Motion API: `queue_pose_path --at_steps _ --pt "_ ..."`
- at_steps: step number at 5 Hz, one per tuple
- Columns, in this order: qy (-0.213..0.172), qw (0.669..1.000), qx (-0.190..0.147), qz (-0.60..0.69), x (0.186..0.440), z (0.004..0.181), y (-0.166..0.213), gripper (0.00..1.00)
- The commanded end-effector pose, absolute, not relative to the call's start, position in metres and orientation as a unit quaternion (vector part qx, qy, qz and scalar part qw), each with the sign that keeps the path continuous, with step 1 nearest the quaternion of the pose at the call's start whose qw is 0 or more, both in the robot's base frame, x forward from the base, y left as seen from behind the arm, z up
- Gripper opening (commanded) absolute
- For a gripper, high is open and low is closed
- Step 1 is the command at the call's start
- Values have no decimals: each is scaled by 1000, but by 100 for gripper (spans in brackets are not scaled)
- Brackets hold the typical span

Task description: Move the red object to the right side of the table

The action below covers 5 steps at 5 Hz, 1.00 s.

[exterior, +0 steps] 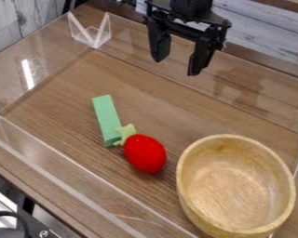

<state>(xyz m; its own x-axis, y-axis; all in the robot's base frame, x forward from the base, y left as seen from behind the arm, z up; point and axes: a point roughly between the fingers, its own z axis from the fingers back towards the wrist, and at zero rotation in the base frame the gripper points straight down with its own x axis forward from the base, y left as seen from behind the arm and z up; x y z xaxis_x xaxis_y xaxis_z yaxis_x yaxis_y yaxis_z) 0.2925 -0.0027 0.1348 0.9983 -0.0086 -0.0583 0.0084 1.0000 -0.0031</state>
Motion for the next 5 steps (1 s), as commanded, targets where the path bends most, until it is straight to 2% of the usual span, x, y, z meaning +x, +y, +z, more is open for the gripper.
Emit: queue_pose_path --at_steps 1,2,4,5 --pt "47 999 -3 21 287 114 -3 100" --pt "45 993 -14 107 267 93 6 100" --pt "17 967 -48 248 223 81 25 100" --pt "3 942 -72 329 220 74 26 100"
